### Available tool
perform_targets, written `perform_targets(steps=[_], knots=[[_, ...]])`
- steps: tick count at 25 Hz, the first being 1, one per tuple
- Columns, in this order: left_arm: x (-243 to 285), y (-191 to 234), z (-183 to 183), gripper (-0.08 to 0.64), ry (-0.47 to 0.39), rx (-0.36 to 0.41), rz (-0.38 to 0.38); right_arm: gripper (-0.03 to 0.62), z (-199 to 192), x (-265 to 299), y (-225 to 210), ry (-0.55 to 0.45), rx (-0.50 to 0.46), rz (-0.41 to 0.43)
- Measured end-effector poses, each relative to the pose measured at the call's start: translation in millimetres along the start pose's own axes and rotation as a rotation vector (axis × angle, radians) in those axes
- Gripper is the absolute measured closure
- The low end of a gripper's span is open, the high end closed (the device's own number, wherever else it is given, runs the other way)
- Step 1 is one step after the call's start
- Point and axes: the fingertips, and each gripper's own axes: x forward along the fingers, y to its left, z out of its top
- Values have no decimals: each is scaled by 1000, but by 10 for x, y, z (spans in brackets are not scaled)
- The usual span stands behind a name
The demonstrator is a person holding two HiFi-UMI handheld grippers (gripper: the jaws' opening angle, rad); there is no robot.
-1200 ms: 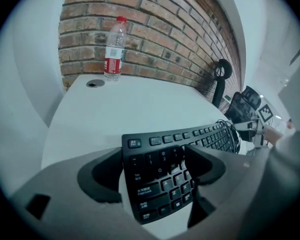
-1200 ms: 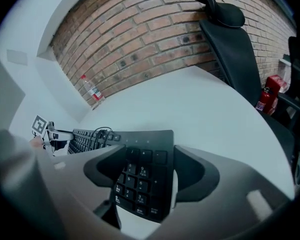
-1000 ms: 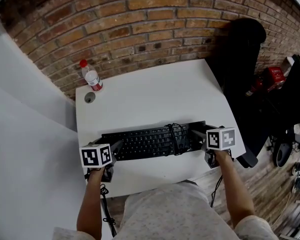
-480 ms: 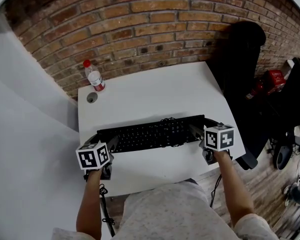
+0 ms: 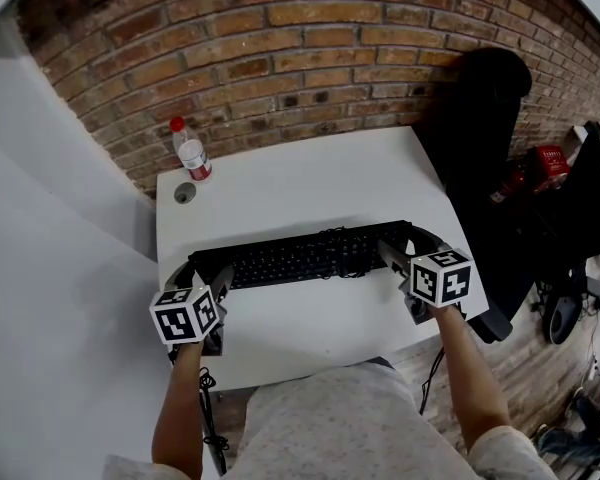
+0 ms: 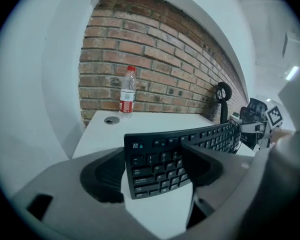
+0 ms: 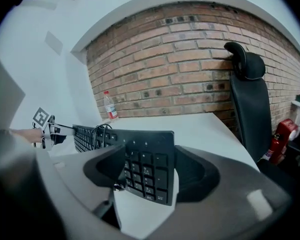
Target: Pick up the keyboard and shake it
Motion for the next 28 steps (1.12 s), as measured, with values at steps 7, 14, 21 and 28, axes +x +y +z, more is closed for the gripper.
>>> perform_targets(steps=[7, 14, 21, 28], knots=[[-35, -42, -85, 215, -21, 24, 23, 284, -180, 39, -49, -29, -6, 27], [-161, -140, -172, 222, -30, 10, 29, 284, -235, -22, -78, -56, -47, 61], [-275, -187, -266, 222, -44, -1, 58, 284, -291, -69, -67, -43, -123, 80], [-387, -238, -364, 219, -38, -4, 85, 287, -347, -159, -38, -29, -166, 90]])
